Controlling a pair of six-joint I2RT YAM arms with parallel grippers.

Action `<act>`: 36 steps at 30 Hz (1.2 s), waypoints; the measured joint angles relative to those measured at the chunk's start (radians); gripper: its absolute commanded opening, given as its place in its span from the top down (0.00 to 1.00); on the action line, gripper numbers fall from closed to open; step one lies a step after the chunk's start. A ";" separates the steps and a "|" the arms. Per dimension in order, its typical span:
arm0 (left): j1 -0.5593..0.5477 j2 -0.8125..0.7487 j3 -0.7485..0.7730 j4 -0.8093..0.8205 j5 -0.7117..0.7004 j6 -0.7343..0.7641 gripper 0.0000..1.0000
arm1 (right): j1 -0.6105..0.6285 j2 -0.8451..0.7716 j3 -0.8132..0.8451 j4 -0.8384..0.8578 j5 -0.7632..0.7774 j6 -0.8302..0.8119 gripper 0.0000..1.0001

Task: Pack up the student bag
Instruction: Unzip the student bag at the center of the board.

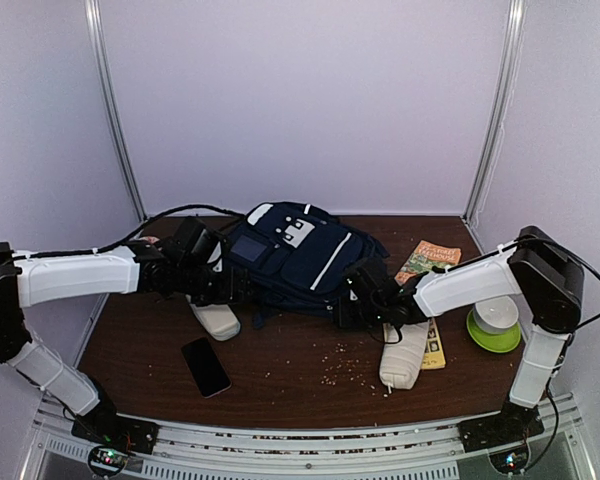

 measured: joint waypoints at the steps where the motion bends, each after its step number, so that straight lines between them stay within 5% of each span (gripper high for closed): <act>1: -0.006 0.007 0.002 0.001 0.002 -0.003 0.15 | 0.000 -0.002 -0.001 0.000 -0.002 0.000 1.00; 10: -0.145 0.236 0.217 0.025 0.035 -0.151 0.15 | 0.000 -0.003 -0.001 0.003 -0.003 -0.001 1.00; 23: -0.131 0.360 0.280 0.034 0.124 -0.583 0.14 | -0.001 -0.003 -0.004 0.014 -0.018 -0.009 1.00; 36: -0.097 0.534 0.372 0.002 0.139 -0.665 0.16 | -0.001 -0.026 -0.040 0.048 -0.047 -0.039 1.00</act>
